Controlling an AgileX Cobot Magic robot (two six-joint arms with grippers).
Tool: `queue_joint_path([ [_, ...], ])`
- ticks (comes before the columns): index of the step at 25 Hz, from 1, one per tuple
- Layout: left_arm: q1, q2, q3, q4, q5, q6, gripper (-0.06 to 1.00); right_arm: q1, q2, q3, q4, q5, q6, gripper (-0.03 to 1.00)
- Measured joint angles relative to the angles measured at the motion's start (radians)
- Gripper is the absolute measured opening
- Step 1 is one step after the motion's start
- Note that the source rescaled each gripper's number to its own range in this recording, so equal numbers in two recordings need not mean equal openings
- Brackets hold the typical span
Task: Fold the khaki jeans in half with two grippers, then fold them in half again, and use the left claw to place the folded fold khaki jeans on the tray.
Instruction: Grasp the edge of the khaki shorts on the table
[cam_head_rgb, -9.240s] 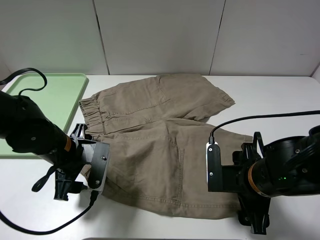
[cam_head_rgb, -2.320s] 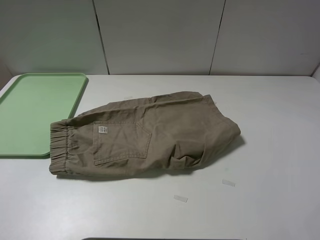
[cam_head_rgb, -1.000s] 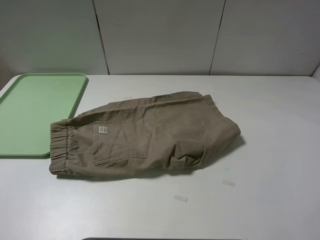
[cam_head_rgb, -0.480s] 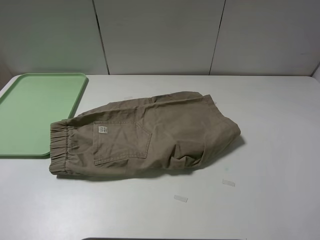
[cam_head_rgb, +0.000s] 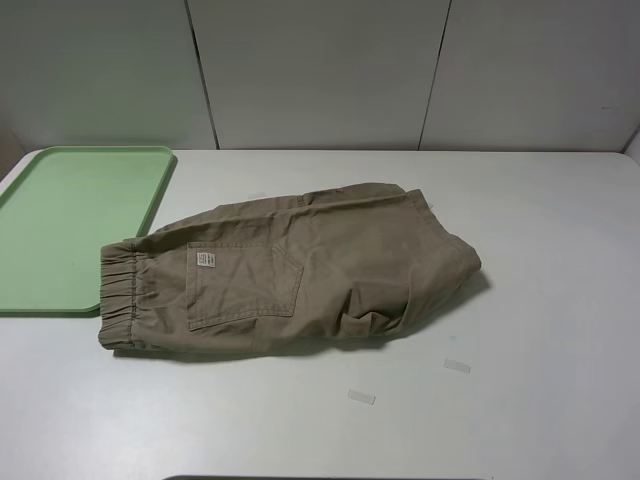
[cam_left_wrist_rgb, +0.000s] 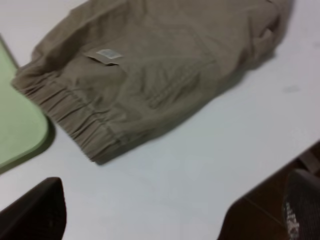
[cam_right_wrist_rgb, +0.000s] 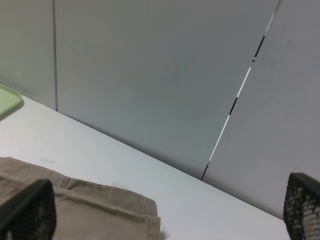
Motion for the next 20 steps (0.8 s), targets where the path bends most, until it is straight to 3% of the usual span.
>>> queue_joint_path([
  [4,0.051,0.0,0.0,0.0,0.0,0.0,0.9,0.0,0.0,0.0,0.0,0.001,0.0,0.99],
  [14,0.054,0.0,0.0,0.0,0.0,0.0,0.9,0.0,0.022,0.0,0.039,0.003,0.0,0.99],
  [20,0.054,0.0,0.0,0.0,0.0,0.0,0.9,0.0,0.154,0.0,0.06,0.075,0.0,0.99],
])
